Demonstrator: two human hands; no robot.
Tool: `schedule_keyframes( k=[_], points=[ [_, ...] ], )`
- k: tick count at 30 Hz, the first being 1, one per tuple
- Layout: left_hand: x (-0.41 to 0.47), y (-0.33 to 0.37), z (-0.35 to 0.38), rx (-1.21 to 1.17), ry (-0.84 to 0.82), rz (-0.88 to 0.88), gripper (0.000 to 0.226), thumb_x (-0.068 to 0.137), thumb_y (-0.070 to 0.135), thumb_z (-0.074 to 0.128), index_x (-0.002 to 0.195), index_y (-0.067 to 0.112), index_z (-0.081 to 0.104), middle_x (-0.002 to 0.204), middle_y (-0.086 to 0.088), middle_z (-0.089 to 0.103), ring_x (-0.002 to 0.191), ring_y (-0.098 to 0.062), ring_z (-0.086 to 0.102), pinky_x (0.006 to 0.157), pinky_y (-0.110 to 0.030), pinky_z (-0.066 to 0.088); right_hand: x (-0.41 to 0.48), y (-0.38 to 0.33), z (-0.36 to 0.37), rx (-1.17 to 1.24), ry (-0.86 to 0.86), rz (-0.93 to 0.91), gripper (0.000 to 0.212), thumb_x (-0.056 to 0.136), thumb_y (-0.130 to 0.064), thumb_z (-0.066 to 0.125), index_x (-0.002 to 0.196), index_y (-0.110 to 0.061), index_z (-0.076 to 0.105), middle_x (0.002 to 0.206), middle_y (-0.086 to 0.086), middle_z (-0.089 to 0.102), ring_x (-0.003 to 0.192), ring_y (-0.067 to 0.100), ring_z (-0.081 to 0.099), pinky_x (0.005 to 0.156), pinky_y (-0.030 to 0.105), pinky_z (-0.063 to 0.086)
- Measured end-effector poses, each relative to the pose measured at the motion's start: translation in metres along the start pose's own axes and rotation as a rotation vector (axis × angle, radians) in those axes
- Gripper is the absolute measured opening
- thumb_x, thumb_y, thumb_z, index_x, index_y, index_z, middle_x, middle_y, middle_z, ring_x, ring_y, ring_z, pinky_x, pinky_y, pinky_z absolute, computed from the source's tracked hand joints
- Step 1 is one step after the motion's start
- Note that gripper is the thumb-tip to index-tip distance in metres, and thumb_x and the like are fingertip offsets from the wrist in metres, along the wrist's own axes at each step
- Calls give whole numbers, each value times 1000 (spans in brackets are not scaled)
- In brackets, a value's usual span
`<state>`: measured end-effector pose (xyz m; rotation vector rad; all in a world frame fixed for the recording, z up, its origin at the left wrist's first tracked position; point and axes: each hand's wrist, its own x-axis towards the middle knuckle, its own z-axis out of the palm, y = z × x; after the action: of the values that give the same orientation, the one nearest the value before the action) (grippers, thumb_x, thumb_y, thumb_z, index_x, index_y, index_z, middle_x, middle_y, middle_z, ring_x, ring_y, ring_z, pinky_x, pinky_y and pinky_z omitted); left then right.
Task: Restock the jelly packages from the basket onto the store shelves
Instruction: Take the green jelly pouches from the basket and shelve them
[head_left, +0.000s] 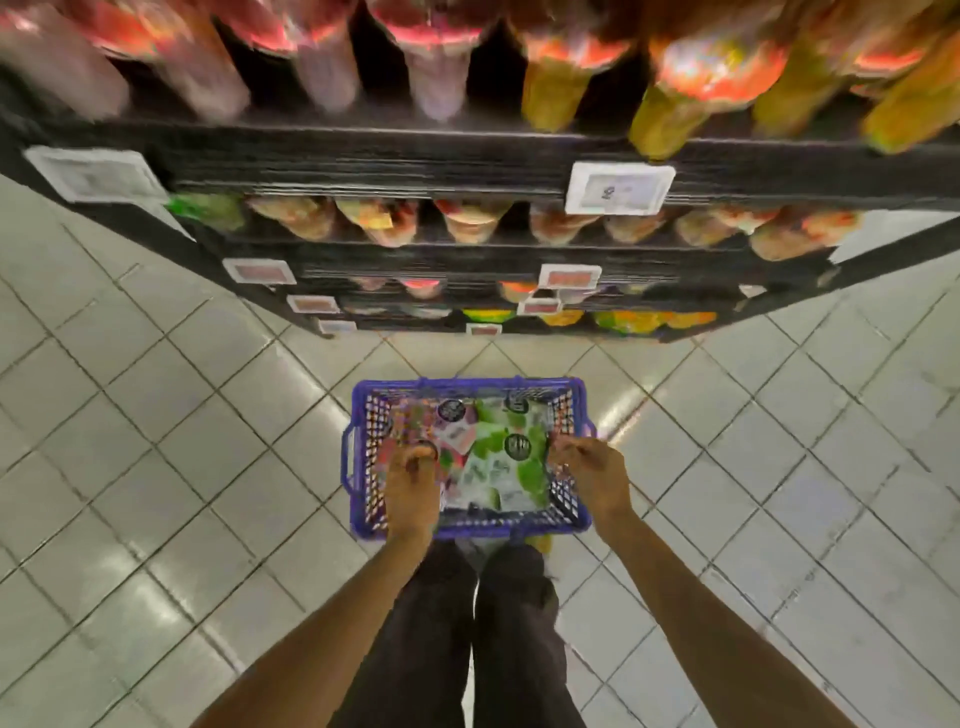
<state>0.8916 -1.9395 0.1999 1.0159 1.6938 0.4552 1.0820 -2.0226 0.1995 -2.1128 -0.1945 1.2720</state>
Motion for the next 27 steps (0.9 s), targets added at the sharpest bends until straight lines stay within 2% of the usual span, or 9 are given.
schedule_keyframes(
  k=[3, 5, 8, 12, 16, 19, 21, 23, 27],
  points=[
    [28, -57, 25, 23, 21, -64, 22, 93, -15, 44, 91, 6, 52, 88, -34, 54, 79, -33, 46, 77, -40, 44, 50, 55, 18, -102, -29, 81, 12, 96, -7, 56, 94, -8, 67, 85, 6, 64, 59, -3, 61, 59, 11, 50],
    [46, -92, 40, 72, -25, -83, 21, 93, -13, 47, 92, 8, 49, 89, -29, 54, 80, -35, 48, 79, -48, 43, 79, 84, 33, -111, -6, 141, 13, 96, -3, 56, 90, -7, 67, 84, 10, 64, 64, 9, 62, 65, 24, 54],
    [83, -146, 66, 199, -77, -90, 16, 93, -10, 50, 92, 5, 51, 82, -12, 54, 78, -24, 50, 71, -26, 41, 130, 130, 55, -99, 19, 227, 37, 88, 11, 45, 64, -1, 71, 66, 8, 66, 59, 16, 62, 61, 22, 50],
    [125, -202, 103, 312, -231, -282, 17, 96, 8, 54, 112, 5, 61, 95, -9, 66, 92, -32, 65, 75, -30, 53, 187, 178, 83, -256, 47, 361, 25, 97, -14, 52, 110, 1, 66, 109, 14, 67, 100, 28, 63, 74, 26, 42],
    [145, -247, 141, 494, -282, -272, 46, 91, 20, 63, 133, 8, 50, 129, -11, 60, 117, -32, 57, 98, -39, 46, 226, 215, 107, -288, 18, 426, 56, 91, -36, 64, 136, -6, 48, 122, 15, 61, 103, 27, 60, 88, 30, 48],
    [156, -273, 155, 718, -280, -127, 56, 86, 30, 67, 136, 13, 48, 134, -9, 58, 122, -32, 54, 102, -42, 44, 242, 238, 120, -363, 18, 459, 85, 80, -55, 72, 141, -3, 42, 138, 21, 52, 125, 36, 52, 106, 44, 45],
    [162, -280, 158, 806, -284, -85, 56, 80, 38, 73, 128, 15, 54, 123, -6, 64, 110, -28, 60, 84, -35, 49, 244, 250, 120, -483, 46, 437, 92, 70, -67, 73, 134, -4, 51, 136, 21, 53, 126, 37, 51, 103, 45, 46],
    [167, -278, 161, 738, -370, -147, 44, 77, 35, 78, 114, 16, 65, 109, -4, 71, 89, -19, 64, 69, -28, 47, 245, 255, 115, -495, 36, 448, 97, 61, -72, 75, 131, -7, 55, 132, 17, 59, 124, 34, 55, 103, 44, 47],
    [163, -267, 150, 433, -447, -372, 28, 80, 10, 77, 106, 2, 72, 108, -16, 72, 94, -25, 68, 81, -33, 53, 242, 247, 99, -287, 50, 469, 76, 65, -51, 85, 126, -11, 63, 126, 7, 67, 117, 25, 62, 99, 32, 50]
  ],
)
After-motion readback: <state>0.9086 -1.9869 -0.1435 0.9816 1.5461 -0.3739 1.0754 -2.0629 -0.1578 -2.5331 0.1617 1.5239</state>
